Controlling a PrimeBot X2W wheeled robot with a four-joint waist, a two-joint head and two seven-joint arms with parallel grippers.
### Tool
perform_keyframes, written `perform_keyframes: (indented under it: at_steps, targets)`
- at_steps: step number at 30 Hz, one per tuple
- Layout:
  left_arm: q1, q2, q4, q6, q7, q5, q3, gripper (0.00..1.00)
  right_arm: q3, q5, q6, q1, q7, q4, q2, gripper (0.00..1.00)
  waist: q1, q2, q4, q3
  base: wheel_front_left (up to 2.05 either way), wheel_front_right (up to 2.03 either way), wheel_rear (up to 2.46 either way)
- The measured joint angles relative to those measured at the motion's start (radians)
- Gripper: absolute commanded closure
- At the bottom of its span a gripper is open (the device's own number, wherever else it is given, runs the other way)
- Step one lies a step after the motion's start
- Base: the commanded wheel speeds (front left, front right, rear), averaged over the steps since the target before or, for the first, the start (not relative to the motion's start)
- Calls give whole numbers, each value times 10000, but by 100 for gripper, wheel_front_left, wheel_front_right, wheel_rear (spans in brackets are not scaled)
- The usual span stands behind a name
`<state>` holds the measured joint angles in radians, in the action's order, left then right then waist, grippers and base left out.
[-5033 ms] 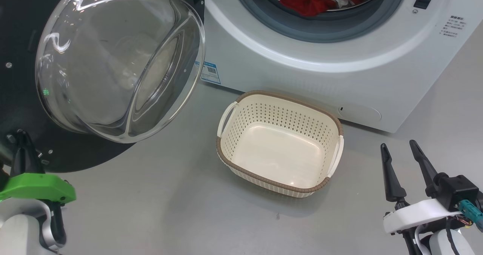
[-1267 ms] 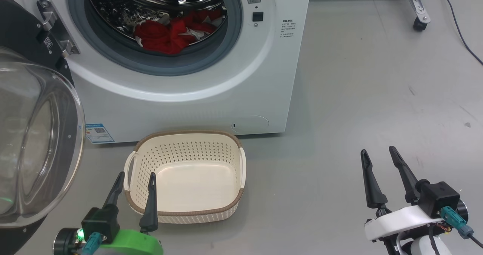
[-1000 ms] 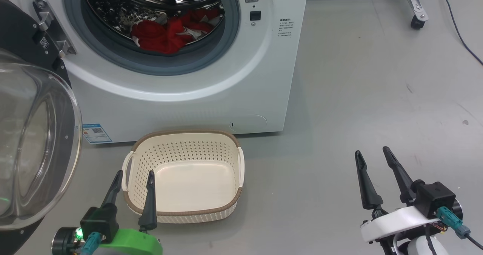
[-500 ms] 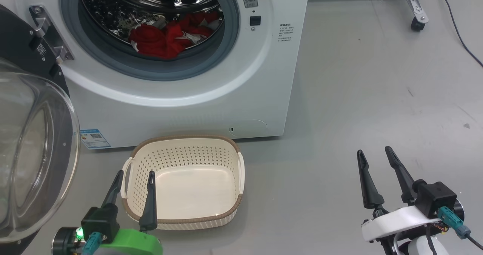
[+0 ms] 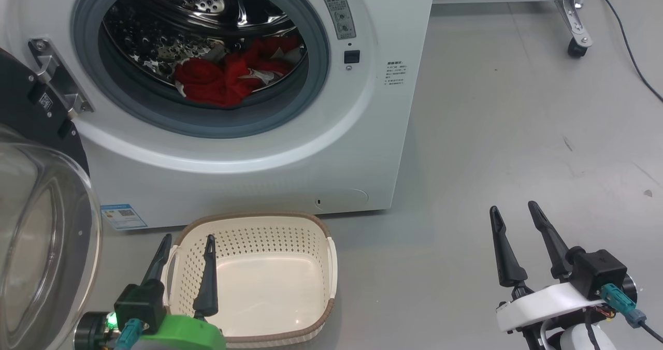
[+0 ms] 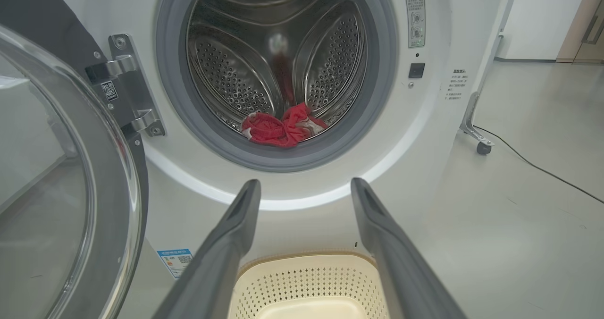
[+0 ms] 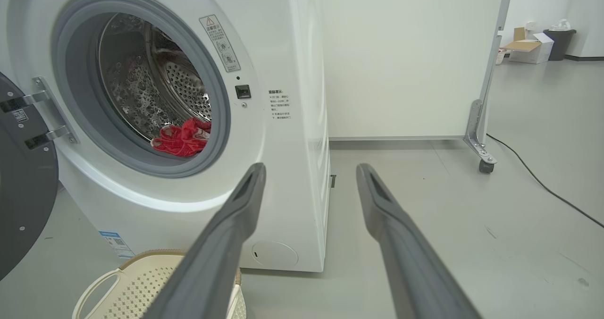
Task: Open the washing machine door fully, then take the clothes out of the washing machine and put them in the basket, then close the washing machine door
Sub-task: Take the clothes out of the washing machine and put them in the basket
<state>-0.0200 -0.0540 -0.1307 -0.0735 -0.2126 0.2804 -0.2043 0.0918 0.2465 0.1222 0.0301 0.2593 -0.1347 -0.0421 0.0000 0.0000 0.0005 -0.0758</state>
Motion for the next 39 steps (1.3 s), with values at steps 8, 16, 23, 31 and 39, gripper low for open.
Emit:
perform_keyframes:
  at_steps: [8,16,23,31,39]
  targets:
    - [0,-2,-4,6,0,0,4,0,12,65,0,3,0,-13,0,0,0,0,19,69,70,-70,0]
    - [-1,-2,-6,6,0,0,2,0,38,73,0,8,0,-29,0,0,0,0,37,80,38,-38,0]
    - [-1,-2,-4,6,0,0,-6,0,58,73,0,28,0,-31,2,0,0,0,40,26,11,-11,0]
    - [0,-2,4,6,0,0,-6,0,58,73,0,27,0,-29,2,0,0,0,38,-65,0,0,0]
    - [3,-2,6,6,0,0,-15,0,58,84,0,26,0,-31,2,0,0,0,47,-147,0,0,0]
